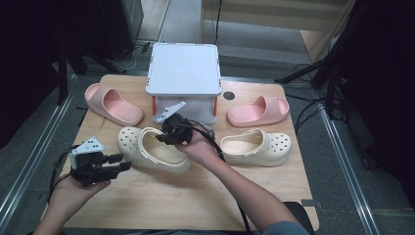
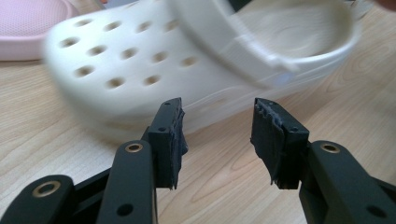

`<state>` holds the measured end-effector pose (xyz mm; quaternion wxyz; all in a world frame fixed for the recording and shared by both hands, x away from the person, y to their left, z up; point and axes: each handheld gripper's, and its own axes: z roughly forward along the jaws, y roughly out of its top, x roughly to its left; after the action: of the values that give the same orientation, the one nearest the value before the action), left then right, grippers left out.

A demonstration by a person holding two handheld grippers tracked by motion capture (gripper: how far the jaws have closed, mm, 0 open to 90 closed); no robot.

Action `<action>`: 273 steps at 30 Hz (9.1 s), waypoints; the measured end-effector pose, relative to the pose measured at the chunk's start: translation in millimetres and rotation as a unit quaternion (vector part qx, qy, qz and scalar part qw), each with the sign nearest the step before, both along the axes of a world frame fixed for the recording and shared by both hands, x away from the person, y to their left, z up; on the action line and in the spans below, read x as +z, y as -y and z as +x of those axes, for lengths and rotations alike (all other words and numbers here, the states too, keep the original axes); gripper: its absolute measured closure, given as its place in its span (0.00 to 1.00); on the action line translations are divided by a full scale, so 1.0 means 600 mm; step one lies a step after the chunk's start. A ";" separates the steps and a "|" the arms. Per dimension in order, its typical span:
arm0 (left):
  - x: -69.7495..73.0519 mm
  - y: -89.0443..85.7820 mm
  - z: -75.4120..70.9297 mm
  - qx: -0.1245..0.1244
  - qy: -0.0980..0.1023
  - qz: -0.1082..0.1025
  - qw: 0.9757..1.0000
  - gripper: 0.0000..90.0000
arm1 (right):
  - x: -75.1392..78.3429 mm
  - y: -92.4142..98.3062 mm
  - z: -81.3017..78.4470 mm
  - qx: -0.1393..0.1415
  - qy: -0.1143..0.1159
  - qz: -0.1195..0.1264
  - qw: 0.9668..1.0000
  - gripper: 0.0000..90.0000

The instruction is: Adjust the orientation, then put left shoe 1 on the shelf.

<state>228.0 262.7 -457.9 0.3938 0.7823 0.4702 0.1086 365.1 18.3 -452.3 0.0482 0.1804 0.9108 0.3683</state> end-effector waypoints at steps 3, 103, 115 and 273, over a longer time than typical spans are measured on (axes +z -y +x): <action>-0.004 0.004 0.009 0.002 -0.008 0.003 1.000 0.59 | 0.002 0.031 -0.010 -0.018 -0.009 0.008 1.000 0.89; -0.075 0.092 0.203 -0.055 -0.029 0.043 0.997 0.93 | -0.086 0.127 -0.093 -0.102 -0.051 0.029 0.993 0.92; -0.056 0.077 0.195 -0.044 -0.030 0.026 0.998 0.74 | -0.067 0.144 -0.091 -0.113 -0.038 0.055 0.991 0.79; 0.116 0.070 0.339 -0.014 0.092 0.033 0.995 0.93 | -0.090 0.060 -0.128 -0.181 -0.078 0.082 0.977 1.00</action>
<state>431.4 220.7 -388.2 0.4106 0.7882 0.4172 0.1899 288.1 -17.5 -506.0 0.0281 0.3732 0.8310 0.4116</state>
